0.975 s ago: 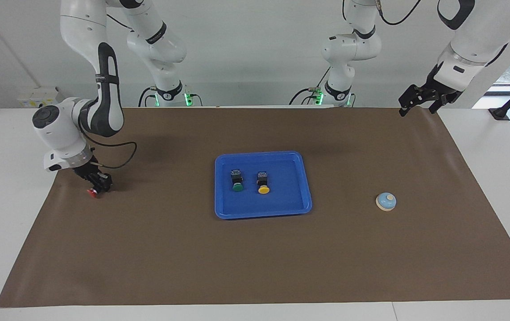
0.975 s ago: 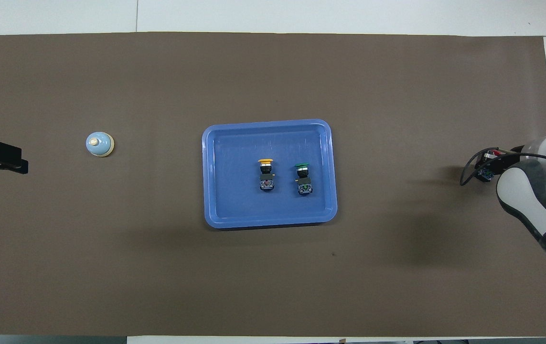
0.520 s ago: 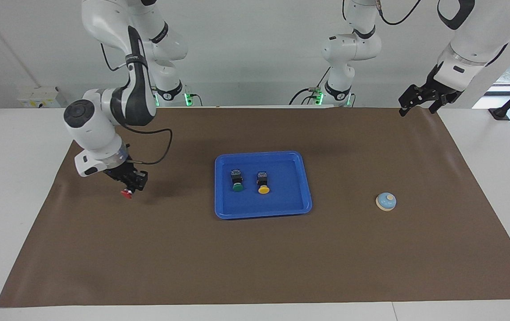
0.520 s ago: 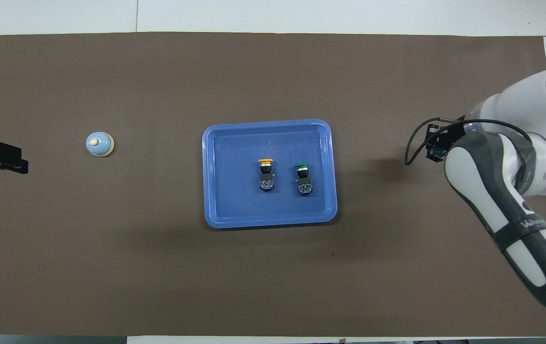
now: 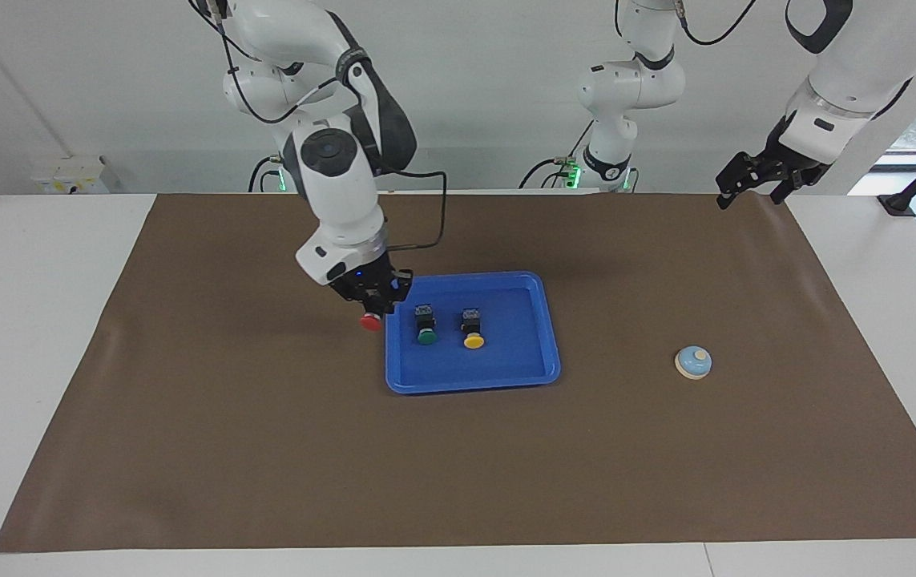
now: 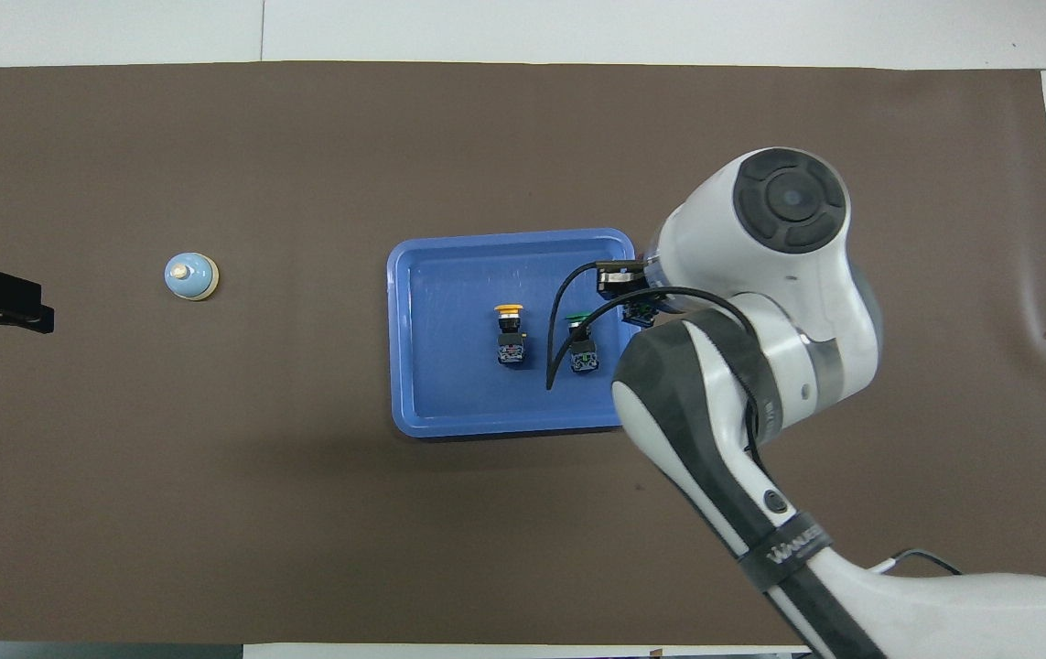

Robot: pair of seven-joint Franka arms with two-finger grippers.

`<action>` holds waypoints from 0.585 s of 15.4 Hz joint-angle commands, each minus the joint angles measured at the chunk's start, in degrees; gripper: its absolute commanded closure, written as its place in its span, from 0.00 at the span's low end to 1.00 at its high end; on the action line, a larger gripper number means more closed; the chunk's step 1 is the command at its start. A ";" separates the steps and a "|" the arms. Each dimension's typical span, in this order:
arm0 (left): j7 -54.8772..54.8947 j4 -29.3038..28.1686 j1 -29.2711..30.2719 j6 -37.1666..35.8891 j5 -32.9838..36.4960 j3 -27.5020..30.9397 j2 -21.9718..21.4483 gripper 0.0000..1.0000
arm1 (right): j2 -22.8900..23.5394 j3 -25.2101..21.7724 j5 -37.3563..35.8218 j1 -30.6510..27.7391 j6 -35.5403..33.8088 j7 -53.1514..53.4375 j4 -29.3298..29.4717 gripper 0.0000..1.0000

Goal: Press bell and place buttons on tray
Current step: 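Carry the red button over the tray with the right gripper, then lower the red button into the tray and open the right gripper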

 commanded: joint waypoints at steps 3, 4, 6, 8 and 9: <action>-0.46 0.91 -0.06 -1.37 -0.14 0.15 0.14 0.00 | 10.76 -0.54 2.28 9.53 -0.31 0.36 11.24 1.00; -0.46 0.91 -0.06 -1.37 -0.14 0.24 0.14 0.00 | 12.78 -0.54 1.75 10.68 0.13 0.36 12.56 1.00; -0.54 0.91 -0.06 -1.37 -0.14 0.24 0.14 0.00 | 15.69 -0.45 -0.18 12.70 2.58 0.18 13.72 1.00; -0.46 0.91 -0.06 -1.37 -0.14 0.15 0.14 0.00 | 16.41 -0.45 -2.46 14.02 5.49 -0.34 13.54 1.00; -0.54 0.91 -0.06 -1.37 -0.14 0.15 0.14 0.00 | 16.67 -0.45 -2.73 14.29 5.50 -0.78 13.54 1.00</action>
